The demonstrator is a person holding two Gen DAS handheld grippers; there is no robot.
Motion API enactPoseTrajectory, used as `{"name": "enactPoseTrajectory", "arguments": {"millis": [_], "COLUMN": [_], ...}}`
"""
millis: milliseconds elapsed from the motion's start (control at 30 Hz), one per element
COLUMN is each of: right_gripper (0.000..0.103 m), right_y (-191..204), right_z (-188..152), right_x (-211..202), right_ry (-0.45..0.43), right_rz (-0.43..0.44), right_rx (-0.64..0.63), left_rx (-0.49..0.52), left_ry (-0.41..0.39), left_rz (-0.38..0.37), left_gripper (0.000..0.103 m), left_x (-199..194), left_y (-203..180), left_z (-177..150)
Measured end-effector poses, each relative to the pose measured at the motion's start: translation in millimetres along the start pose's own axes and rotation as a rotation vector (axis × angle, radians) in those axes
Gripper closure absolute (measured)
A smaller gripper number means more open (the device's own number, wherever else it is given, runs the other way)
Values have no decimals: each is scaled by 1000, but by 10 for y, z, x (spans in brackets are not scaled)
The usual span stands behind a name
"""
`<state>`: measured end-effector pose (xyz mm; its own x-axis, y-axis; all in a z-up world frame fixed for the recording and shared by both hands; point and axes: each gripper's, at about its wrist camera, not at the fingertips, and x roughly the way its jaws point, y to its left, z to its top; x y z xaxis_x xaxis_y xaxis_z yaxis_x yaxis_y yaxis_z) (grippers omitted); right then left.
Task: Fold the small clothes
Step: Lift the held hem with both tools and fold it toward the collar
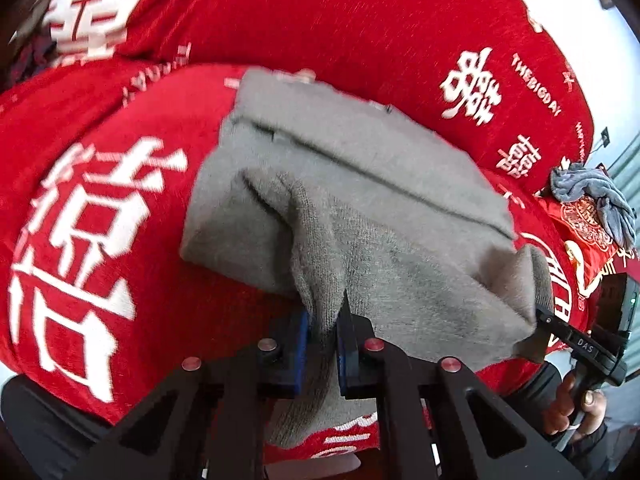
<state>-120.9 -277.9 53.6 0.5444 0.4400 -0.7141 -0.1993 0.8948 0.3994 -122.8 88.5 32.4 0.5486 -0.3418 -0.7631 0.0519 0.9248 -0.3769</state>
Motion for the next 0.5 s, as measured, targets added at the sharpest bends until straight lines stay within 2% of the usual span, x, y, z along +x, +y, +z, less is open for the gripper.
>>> {"name": "enactPoseTrajectory", "arguments": {"millis": [100,233,367,500], "right_gripper": [92,93,93,93], "right_y": [70,22,-17,-61], "right_z": [59,176,306,506], "right_x": [-200,-424,-589,-652], "right_ry": [-63,-155,-243,-292], "right_rz": [34,104,132,117], "right_rx": [-5,75,143,193], "left_rx": [4,-18,-44,-41], "left_ry": [-58,-179,-295,-320], "left_rz": [-31,-49,-28,-27], "left_gripper": [90,90,90,90], "left_x": [-203,-456,-635,-671], "left_y": [-56,-73,-77,-135], "left_z": [50,148,294,499]}}
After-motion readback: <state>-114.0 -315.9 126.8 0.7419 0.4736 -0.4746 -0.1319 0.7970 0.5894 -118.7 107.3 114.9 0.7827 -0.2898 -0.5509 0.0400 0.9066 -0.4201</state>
